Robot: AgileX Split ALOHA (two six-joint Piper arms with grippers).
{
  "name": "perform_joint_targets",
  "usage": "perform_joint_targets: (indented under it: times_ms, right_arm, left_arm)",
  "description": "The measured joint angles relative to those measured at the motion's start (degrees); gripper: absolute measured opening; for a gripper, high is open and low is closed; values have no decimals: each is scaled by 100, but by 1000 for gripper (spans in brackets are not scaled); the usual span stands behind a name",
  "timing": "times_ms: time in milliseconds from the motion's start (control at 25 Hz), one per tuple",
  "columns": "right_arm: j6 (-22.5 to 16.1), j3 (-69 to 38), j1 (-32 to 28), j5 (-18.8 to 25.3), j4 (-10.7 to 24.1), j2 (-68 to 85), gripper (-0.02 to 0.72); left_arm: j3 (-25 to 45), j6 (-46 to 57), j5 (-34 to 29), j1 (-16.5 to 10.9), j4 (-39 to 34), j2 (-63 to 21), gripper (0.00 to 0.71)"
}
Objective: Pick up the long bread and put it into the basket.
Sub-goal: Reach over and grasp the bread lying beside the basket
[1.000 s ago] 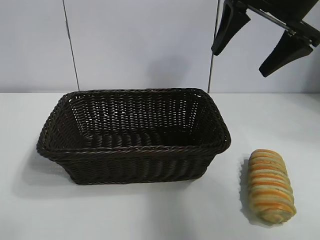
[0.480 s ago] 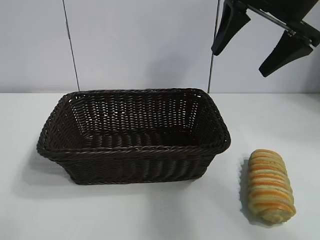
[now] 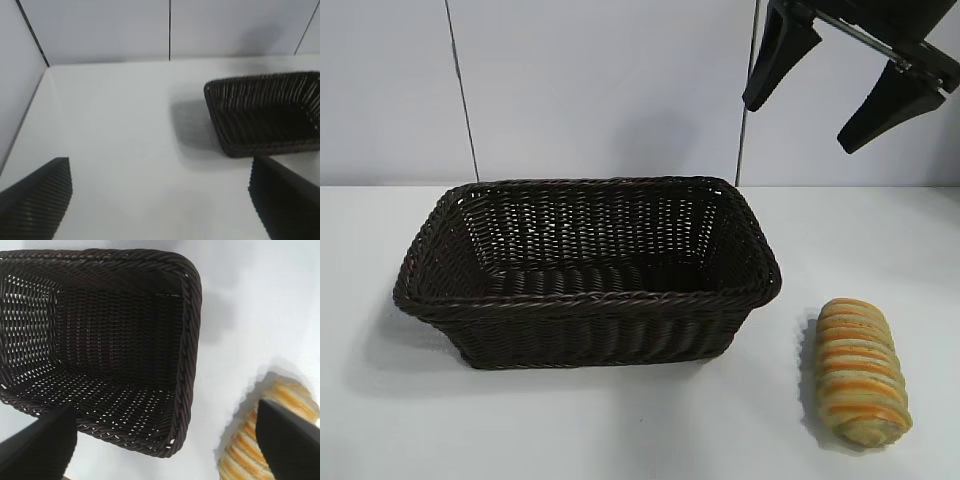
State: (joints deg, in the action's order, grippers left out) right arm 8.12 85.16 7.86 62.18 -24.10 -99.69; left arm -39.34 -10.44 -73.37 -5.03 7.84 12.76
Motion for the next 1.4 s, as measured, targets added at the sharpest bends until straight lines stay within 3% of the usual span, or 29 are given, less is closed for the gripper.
perform_joint_targets:
  times_ms: [280, 600, 920, 1120, 1400]
  right_arm:
    - [6, 0, 0, 130, 41, 0, 695]
    - [-58, 0, 0, 284, 409, 310, 695]
    - [-422, 0, 0, 831, 1130, 1241, 695]
    - [-757, -161, 0, 878, 1755, 1976, 695]
    - [-1011, -1161, 0, 813, 2056, 2726, 695]
  left_arm:
    - [898, 0, 252, 0, -5, -121, 694]
    - [967, 0, 456, 0, -5, -121, 694]
    - [967, 0, 456, 0, -5, -192, 694]
    - [967, -4, 457, 0, -5, -1039, 694]
    - [1033, -17, 607, 0, -5, -1351, 694]
